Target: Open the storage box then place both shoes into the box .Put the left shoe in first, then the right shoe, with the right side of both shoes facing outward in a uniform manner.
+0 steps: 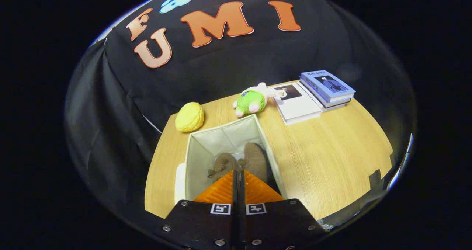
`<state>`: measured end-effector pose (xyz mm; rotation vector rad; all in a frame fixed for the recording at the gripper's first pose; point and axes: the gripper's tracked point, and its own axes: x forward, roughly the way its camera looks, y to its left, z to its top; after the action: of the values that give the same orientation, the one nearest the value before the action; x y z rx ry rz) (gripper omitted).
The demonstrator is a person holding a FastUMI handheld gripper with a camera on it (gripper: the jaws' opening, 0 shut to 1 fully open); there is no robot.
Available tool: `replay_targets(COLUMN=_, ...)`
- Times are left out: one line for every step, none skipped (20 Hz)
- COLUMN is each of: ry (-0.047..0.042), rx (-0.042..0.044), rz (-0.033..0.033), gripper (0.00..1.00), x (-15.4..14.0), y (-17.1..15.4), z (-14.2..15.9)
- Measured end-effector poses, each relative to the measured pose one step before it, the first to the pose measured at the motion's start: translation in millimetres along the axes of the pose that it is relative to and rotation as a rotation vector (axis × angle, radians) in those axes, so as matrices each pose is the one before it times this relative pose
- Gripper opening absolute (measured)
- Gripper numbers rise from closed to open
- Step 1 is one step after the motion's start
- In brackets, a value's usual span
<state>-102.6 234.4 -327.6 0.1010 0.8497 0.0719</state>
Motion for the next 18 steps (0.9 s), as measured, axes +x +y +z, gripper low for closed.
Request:
replay_targets(ry=-0.01531, rx=-0.0036, rz=-0.00169, gripper=0.01, x=-2.87, y=-1.03, z=5.27)
replay_targets(ry=-0.01284, rx=-0.01345, rz=-0.00879, gripper=0.01, x=-2.15, y=-2.71, z=4.81)
replay_targets(ry=-0.00858, rx=-0.01086, rz=-0.00852, gripper=0.01, x=-1.11, y=-2.68, z=2.57)
replay_targets(ry=-0.00551, rx=-0.00171, rz=0.0001, gripper=0.01, x=-0.35, y=-1.57, z=3.31)
replay_targets(ry=-0.00714, rx=0.00117, rz=0.00619, gripper=0.01, x=0.01, y=0.89, z=2.89)
replay_targets(ry=-0.01048, rx=-0.0032, rz=-0.00018, gripper=0.01, x=-0.54, y=0.16, z=6.12)
replay_targets(ry=-0.01971, rx=-0.00934, rz=-0.00748, gripper=0.01, x=-2.85, y=-2.34, z=8.57)
replay_targets(ry=-0.02934, rx=-0.00989, rz=-0.00711, gripper=0.01, x=-3.43, y=-1.85, z=12.5)
replay_targets(ry=-0.03247, rx=-0.00688, rz=-0.00305, gripper=0.01, x=-3.79, y=-0.67, z=13.22)
replay_targets(ry=-0.02801, rx=-0.00989, rz=0.00175, gripper=0.01, x=-5.54, y=0.17, z=14.02)
replay_targets(ry=-0.02626, rx=-0.01308, rz=-0.00733, gripper=0.02, x=-5.84, y=-2.54, z=11.85)
replay_targets(ry=-0.03327, rx=-0.01293, rz=-0.00477, gripper=0.06, x=-6.63, y=-3.71, z=16.28)
replay_targets(ry=-0.03771, rx=-0.01222, rz=-0.01124, gripper=0.14, x=-5.72, y=-4.26, z=16.03)
replay_targets(ry=-0.03638, rx=-0.01144, rz=-0.00982, gripper=0.38, x=-7.25, y=-4.73, z=17.38)
replay_targets(ry=-0.03455, rx=-0.01288, rz=-0.00803, gripper=0.57, x=-8.0, y=-4.53, z=15.61)
replay_targets(ry=-0.03644, rx=-0.01075, rz=-0.00964, gripper=0.77, x=-7.49, y=-4.77, z=15.97)
replay_targets(ry=-0.03324, rx=-0.00888, rz=-0.00862, gripper=0.96, x=-7.1, y=-5.02, z=15.52)
replay_targets(ry=-0.03122, rx=-0.00612, rz=-0.00717, gripper=0.99, x=-5.73, y=-5.38, z=13.89)
